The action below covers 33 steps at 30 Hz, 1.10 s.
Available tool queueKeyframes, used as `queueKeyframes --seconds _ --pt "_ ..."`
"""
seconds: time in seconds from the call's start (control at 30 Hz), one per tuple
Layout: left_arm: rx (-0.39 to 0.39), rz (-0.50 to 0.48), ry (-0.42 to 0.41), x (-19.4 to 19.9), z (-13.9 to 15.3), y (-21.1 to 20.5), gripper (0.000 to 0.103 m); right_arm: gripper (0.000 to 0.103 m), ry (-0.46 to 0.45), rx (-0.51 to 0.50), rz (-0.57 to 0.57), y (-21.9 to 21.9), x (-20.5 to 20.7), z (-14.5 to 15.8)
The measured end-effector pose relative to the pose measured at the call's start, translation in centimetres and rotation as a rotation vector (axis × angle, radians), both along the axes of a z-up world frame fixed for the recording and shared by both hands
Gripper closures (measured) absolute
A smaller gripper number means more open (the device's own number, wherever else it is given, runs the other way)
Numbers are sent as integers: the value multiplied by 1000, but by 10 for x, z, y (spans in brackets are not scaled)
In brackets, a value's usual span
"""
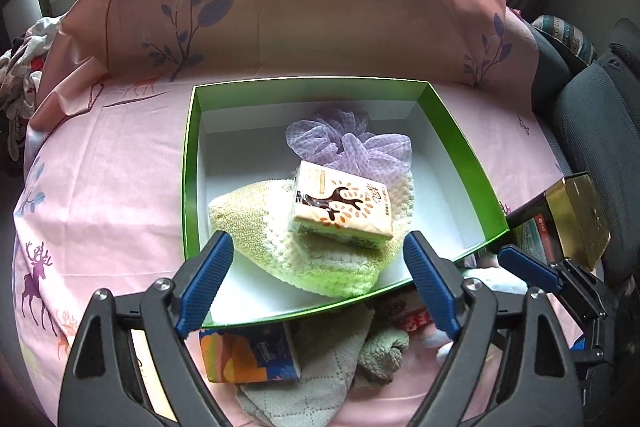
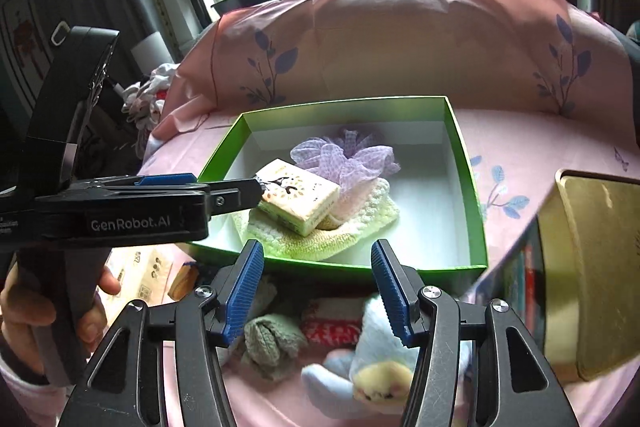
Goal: Organize soft objects
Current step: 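Move the left gripper back to the light blue plush toy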
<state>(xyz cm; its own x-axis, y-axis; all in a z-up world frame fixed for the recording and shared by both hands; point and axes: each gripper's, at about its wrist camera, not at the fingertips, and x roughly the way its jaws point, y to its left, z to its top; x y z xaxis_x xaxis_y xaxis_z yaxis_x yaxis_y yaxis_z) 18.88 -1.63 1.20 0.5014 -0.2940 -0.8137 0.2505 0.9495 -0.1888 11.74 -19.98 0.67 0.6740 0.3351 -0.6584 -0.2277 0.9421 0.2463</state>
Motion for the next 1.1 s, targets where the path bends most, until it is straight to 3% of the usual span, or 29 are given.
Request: queueKeyframes --seconds 0.1,0.2,0.5,0.67,0.87,1.1 --pt "-7 -33 3 -18 4 -2 13 37 -12 -12 -7 -10 -26 1" --pt "-14 -51 -15 -39 8 -5 1 37 -21 -29 -4 -18 -52 0" --pt "-140 -69 -2 -102 3 -10 1 36 26 35 -90 -47 -100 -28" --pt "-278 7 35 -142 -25 9 1 36 49 114 -130 -51 -101 -41" --pt "-242 37 75 -160 -48 21 1 36 23 134 -135 -33 -85 -44" --pt "-255 42 29 -157 -40 36 1 36 64 128 -293 -26 -56 -55"
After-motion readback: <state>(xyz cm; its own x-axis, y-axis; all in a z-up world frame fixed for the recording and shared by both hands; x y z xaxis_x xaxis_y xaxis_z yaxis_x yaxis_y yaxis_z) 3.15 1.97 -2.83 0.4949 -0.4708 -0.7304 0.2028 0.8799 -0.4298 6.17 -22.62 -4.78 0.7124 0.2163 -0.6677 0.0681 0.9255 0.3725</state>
